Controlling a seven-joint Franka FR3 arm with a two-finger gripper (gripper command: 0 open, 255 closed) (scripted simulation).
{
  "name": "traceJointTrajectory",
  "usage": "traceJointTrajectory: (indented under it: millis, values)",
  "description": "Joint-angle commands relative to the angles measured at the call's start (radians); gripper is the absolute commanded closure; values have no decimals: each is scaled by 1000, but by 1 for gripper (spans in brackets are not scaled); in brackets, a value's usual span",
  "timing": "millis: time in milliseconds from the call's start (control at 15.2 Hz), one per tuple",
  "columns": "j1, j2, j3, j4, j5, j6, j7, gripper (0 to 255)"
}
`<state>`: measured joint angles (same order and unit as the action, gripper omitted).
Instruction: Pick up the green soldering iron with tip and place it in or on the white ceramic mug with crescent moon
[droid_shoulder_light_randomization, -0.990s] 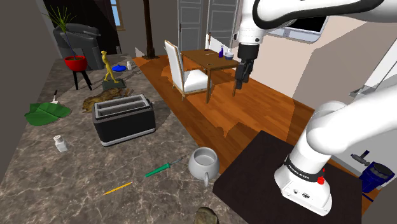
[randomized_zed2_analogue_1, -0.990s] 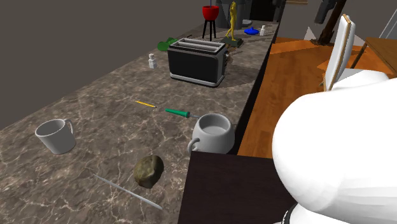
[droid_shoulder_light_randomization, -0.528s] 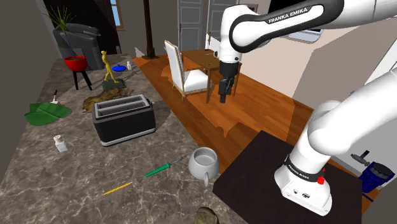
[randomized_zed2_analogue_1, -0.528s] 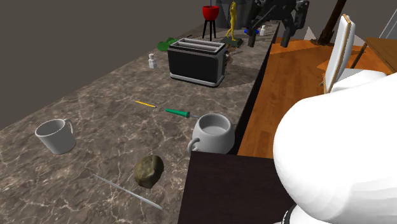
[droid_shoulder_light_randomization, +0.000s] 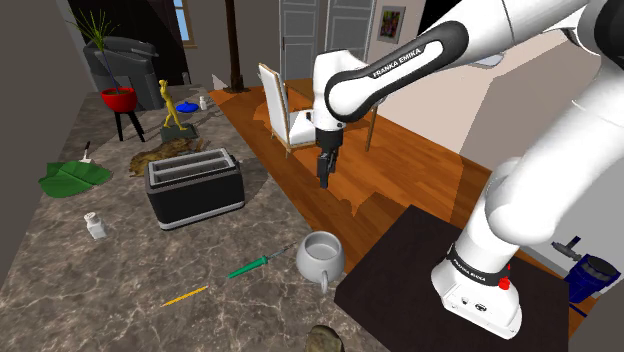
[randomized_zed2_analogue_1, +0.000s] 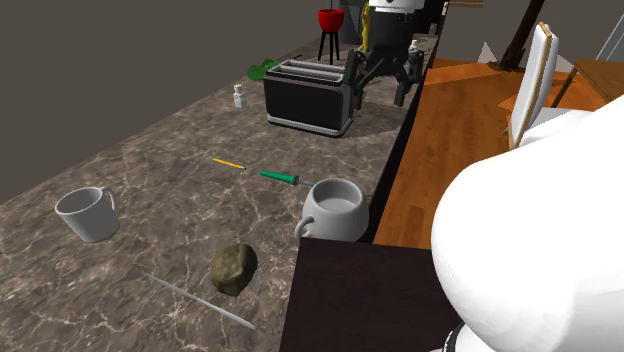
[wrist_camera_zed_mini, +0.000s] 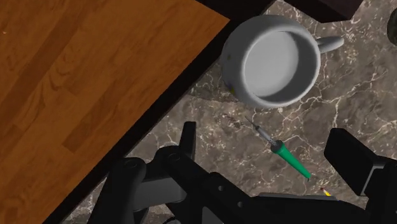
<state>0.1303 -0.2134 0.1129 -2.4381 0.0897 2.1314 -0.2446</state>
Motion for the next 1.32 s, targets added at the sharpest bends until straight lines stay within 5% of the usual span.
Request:
traceJointTrajectory:
  millis: [0, 660, 1254]
  values:
    - [13, 72, 15, 17, -2, 54, -8, 0]
    - [78, 441, 72, 181, -62, 243, -20, 0]
    - [168, 767, 85, 407, -153, 325, -17, 0]
